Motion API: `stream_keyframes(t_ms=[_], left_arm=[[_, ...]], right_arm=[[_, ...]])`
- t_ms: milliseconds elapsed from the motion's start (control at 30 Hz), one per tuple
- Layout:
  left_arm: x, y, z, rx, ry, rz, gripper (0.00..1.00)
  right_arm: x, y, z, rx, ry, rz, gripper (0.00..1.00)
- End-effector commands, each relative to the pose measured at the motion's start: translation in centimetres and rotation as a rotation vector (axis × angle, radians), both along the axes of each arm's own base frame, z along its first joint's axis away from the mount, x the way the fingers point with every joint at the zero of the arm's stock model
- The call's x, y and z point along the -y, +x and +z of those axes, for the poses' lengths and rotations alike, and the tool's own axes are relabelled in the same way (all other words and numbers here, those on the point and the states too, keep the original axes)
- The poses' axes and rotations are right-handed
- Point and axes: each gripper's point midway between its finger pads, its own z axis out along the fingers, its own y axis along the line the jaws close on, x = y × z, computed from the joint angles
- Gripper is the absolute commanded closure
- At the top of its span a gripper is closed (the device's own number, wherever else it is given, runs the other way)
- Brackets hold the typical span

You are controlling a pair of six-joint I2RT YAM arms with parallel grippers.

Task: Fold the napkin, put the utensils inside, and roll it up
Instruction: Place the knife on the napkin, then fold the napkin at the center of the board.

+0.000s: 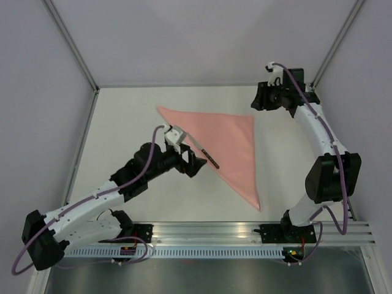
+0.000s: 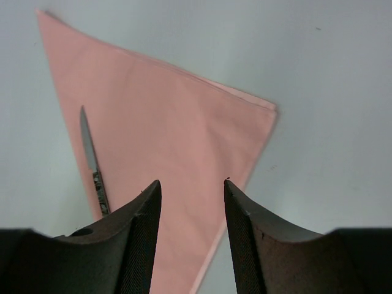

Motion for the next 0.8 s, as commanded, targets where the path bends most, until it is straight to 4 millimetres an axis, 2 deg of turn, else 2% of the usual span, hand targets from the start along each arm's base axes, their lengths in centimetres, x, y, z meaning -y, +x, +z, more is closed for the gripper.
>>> stream_keyframes(t_ms=[0,33,100,133,200,233,267,333,500,567,600,633,700,767], left_arm=[[2.9,0.3,-0.3,0.281,0.079,0.021,0.03],[5.0,-2.2,-2.3,0.297,0.107,-0.057,0.02],[6.5,-3.6,-3.4,0.417,0.176,-0.099,0.02],[8.5,-5.6,-4.8,0.440,0.176,-0.167,0.01],[10.1,-7.0,-6.2,0.487,0.204,-0.222,0.01],[11.2,-8.4,-8.2,0.498,0.245,-0.274,0.01],[12.0,-8.7,-7.7,0.561,0.222,-0.272,0.01],[13.1,-10.3,-8.5,0.607,0.228,-0.313,0.01],[16.0,-11.5,-12.4,0.687,0.319,-0.356,0.02],[17.4,-12.2,-12.5,0.735,0.328,-0.370,0.02],[18.0,-12.9,-14.1,0.741,0.362,-0.396,0.03],[18.9,-13.0,-13.7,0.754,0.353,-0.393,0.03],[19.7,-13.3,-15.3,0.774,0.393,-0.404,0.04],[20.5,-13.5,-15.5,0.793,0.397,-0.399,0.04]], right_arm=[[3.7,-3.0,0.9,-0.059,0.087,-0.047,0.49],[4.6,-3.4,1.5,-0.039,0.085,-0.059,0.49],[8.2,-3.7,1.2,-0.034,0.065,-0.129,0.49],[8.9,-4.1,0.8,-0.039,0.057,-0.145,0.48],[10.4,-4.3,0.6,-0.039,0.063,-0.181,0.49],[10.8,-4.5,0.4,-0.034,0.065,-0.191,0.49],[11.4,-4.5,0.4,-0.028,0.065,-0.206,0.49],[11.6,-4.6,-0.2,-0.028,0.069,-0.214,0.49],[12.3,-4.5,-0.5,-0.022,0.056,-0.232,0.50],[12.4,-4.4,-0.6,-0.018,0.052,-0.236,0.50],[12.4,-4.5,-0.7,-0.020,0.051,-0.237,0.50],[12.5,-4.4,-0.7,-0.018,0.050,-0.238,0.50],[12.7,-4.4,-0.9,-0.020,0.044,-0.251,0.51],[12.7,-4.4,-0.9,-0.016,0.042,-0.250,0.51]])
